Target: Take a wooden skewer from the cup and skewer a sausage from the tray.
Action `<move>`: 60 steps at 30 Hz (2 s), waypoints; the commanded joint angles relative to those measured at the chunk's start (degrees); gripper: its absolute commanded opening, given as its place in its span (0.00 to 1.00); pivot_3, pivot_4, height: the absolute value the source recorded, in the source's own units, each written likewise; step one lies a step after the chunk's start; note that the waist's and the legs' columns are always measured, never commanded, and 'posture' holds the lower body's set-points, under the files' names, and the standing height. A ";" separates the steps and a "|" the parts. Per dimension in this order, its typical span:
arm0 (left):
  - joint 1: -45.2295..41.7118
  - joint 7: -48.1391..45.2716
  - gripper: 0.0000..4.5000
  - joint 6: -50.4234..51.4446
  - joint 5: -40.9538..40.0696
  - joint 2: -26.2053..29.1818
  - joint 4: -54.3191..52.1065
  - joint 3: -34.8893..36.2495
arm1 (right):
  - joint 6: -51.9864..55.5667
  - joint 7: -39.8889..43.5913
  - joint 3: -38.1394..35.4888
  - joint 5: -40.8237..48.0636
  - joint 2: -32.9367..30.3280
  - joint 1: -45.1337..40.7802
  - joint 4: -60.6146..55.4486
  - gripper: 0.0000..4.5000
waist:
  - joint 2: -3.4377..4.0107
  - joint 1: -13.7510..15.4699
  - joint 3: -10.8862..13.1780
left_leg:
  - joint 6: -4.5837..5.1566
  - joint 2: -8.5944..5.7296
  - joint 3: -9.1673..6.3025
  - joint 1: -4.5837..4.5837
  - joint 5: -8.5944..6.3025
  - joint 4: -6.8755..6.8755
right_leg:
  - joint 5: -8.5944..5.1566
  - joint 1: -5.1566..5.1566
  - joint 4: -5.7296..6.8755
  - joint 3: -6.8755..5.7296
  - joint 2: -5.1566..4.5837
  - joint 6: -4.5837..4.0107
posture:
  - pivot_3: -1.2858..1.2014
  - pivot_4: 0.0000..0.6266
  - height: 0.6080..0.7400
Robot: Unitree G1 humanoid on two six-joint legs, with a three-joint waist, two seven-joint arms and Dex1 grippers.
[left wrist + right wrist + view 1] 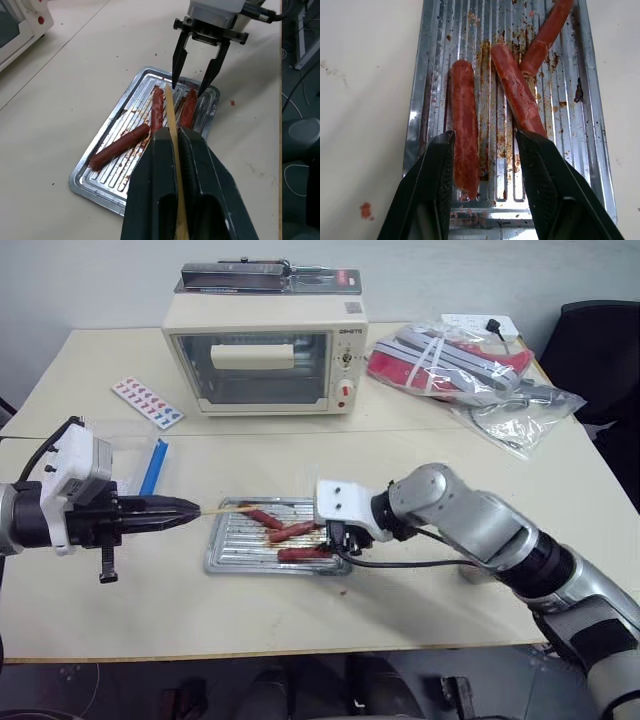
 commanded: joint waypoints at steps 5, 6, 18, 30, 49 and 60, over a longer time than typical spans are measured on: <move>-1.76 -0.55 0.00 -1.99 1.48 1.16 1.36 -0.77 | -3.65 0.66 0.76 -4.23 3.69 1.59 1.83 0.43 | -0.01 -0.03 0.00 | 0.00 -0.01 0.00 0.02 0.00 0.01 | 0.00 0.00 0.04 0.00 0.01 0.00 | 0.52 0.24 1.00; -1.75 -0.53 0.00 -2.14 1.64 1.05 1.34 -0.78 | -3.59 0.97 0.91 -4.38 3.88 2.00 1.56 0.43 | -0.01 -0.03 0.00 | 0.00 -0.01 -0.01 0.02 0.00 0.02 | 0.00 0.00 0.05 0.00 0.01 0.00 | 0.52 0.24 1.00; -3.05 -0.02 0.00 -2.82 2.26 0.88 1.93 -1.33 | -6.26 1.38 1.38 -8.86 7.60 3.79 6.28 0.43 | -0.02 -0.09 -0.01 | 0.00 -0.02 0.00 0.03 0.00 0.02 | 0.00 0.00 0.08 0.00 0.02 0.00 | 0.52 0.24 1.00; -2.74 0.46 0.00 -3.27 2.51 0.50 1.73 -1.33 | -6.01 4.08 0.44 -10.77 5.43 6.25 4.38 0.43 | -0.04 -0.06 -0.02 | 0.00 -0.02 -0.01 0.06 0.00 0.04 | 0.00 0.03 0.10 -0.01 0.01 0.00 | 0.52 0.24 1.00; -4.75 0.30 0.00 -4.06 2.85 0.76 2.95 -2.89 | -4.25 5.04 -1.04 -11.53 5.57 7.89 4.91 0.15 | -0.07 -0.05 -0.04 | -0.01 -0.04 -0.01 0.11 0.01 0.07 | 0.00 0.07 0.14 0.00 0.01 0.00 | 0.52 0.24 1.00; -5.92 0.02 0.00 -3.88 2.83 0.81 3.62 -3.93 | 0.67 7.60 -3.36 -7.86 5.56 6.76 3.21 0.06 | -0.07 -0.04 -0.05 | -0.01 -0.04 -0.01 0.12 0.01 0.07 | 0.00 0.08 0.15 0.00 0.01 0.00 | 0.52 0.24 1.00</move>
